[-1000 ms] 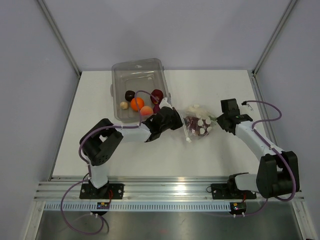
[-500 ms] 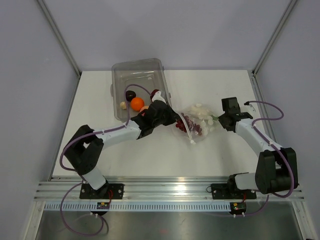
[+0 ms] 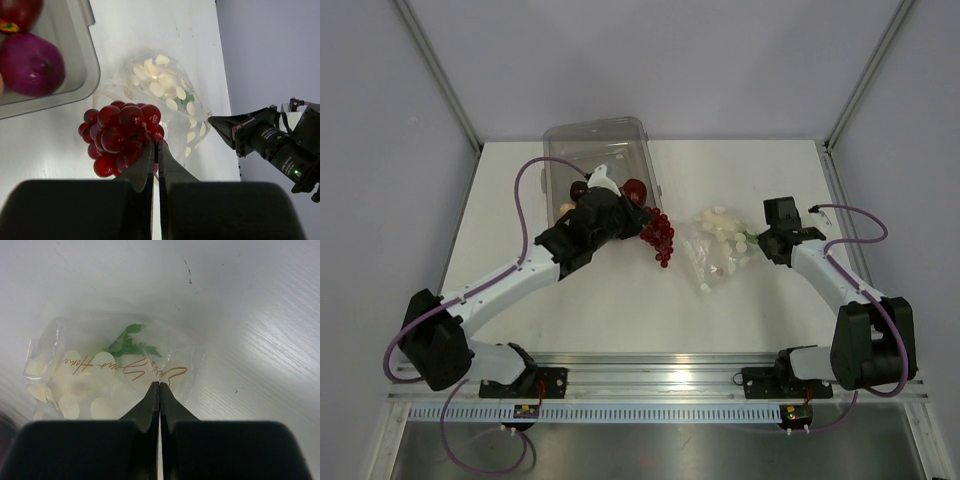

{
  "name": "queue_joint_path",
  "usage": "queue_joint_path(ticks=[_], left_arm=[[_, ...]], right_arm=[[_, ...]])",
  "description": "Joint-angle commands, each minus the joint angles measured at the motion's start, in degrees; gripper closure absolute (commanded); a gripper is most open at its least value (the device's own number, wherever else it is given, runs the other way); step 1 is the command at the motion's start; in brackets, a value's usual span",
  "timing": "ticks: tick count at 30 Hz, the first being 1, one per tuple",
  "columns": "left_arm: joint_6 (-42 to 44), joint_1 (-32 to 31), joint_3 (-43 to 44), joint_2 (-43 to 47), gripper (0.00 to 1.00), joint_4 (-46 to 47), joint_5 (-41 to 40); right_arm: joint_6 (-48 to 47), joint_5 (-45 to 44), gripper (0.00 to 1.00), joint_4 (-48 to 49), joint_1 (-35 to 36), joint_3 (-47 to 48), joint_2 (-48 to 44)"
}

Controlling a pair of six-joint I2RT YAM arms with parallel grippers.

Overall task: Open the zip-top bag and remove the fake food
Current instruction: Pick up the fake fruit from the zipper food storage bag, then place the fake fruit in the bin.

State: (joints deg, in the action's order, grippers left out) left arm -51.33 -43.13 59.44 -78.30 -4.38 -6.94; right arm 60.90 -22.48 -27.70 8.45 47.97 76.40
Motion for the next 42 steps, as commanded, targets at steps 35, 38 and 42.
queue_joint_path(ticks=[35,38,42], left_arm=[[4.75,28.98,28.19,-10.36,1.0,-3.37,1.85],[4.58,30.21,28.54,-12.92,1.0,-1.25,2.98],[3.96,31.36,28.71,-16.78,1.0,0.43,4.39]], right_arm=[[-1.05,0.24,1.0,4.15,-0.27,-1.65,-1.69],[-1.14,0.59,1.0,4.59,-0.36,-2.09,-1.69],[-1.23,0.86,1.0,4.59,-0.36,-2.09,-1.61]])
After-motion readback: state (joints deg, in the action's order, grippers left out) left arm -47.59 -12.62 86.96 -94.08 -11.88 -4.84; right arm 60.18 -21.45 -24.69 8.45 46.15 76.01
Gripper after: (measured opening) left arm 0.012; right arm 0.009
